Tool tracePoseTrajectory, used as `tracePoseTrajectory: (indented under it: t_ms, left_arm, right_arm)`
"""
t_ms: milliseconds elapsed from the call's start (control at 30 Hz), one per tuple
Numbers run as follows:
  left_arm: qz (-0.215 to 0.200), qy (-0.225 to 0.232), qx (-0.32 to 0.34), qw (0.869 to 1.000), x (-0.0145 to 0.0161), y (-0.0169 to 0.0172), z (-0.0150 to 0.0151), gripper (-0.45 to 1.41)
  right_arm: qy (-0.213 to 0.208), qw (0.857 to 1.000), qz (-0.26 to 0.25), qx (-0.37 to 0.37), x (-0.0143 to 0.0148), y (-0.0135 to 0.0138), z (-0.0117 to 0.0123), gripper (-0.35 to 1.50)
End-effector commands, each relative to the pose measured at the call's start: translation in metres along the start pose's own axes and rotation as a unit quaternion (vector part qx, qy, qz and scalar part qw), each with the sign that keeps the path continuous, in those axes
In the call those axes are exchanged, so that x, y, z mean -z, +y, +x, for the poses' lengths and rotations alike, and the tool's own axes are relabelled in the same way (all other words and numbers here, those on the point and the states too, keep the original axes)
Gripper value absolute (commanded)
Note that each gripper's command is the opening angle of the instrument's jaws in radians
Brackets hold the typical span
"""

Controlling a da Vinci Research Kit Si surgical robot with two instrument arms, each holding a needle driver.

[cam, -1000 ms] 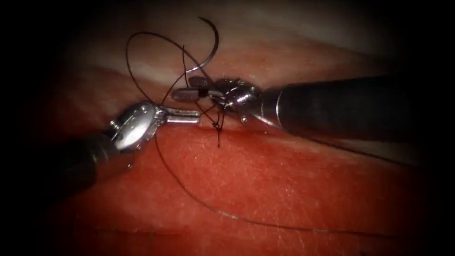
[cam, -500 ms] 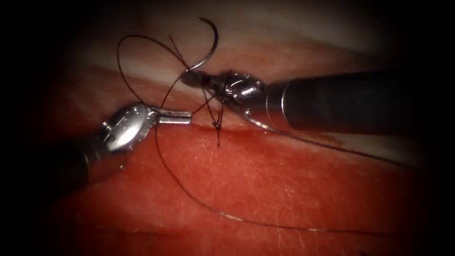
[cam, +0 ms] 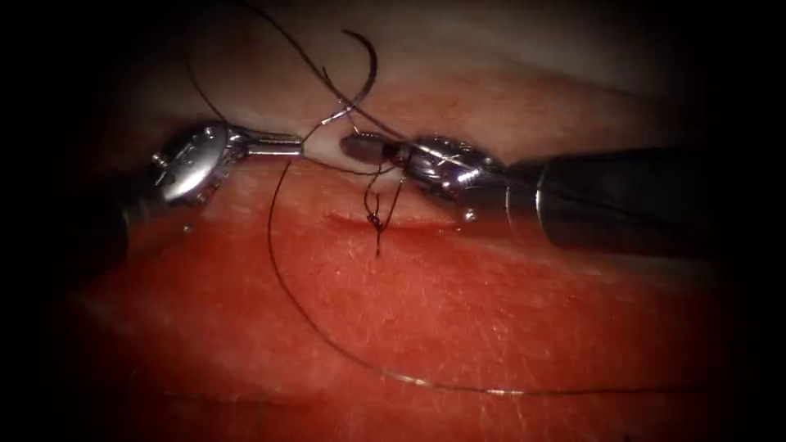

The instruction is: Wound Closure

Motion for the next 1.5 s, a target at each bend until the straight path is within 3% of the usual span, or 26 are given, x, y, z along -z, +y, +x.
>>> tracePoseTrajectory:
  t_ms: [33,267,533,800,1100,1333,1500]
  left_arm:
    - [0.003,0.001,0.002,1.0,-0.0003,-0.0011,-0.0002,-0.45]
    - [0.007,0.0,0.012,1.0,0.0005,-0.0035,0.001,-0.45]
    - [0.027,-0.009,0.017,0.999,0.0015,-0.008,-0.0001,-0.45]
    - [0.044,-0.013,0.032,0.998,0.0025,-0.0138,0.0006,-0.45]
    - [0.055,-0.017,0.039,0.998,0.0029,-0.0174,0.0,-0.45]
    - [0.062,-0.02,0.039,0.997,0.003,-0.0194,-0.0007,-0.45]
    - [0.066,-0.022,0.039,0.997,0.003,-0.0206,-0.0011,-0.45]
  right_arm:
    - [-0.002,1.0,0.003,0.002,-0.0002,-0.0001,-0.0009,-0.35]
    - [-0.005,1.0,0.005,0.005,0.0017,-0.0006,-0.0016,-0.35]
    - [-0.007,1.0,0.015,0.01,0.0028,-0.0018,-0.003,-0.35]
    - [-0.036,0.998,0.037,0.02,0.0049,-0.0027,-0.0048,-0.35]
    - [-0.056,0.994,0.077,0.06,0.0079,-0.0039,-0.0056,-0.35]
    - [-0.049,0.983,0.115,0.135,0.0081,-0.004,-0.0059,-0.35]
    - [-0.036,0.965,0.143,0.216,0.0078,-0.0037,-0.0061,-0.35]
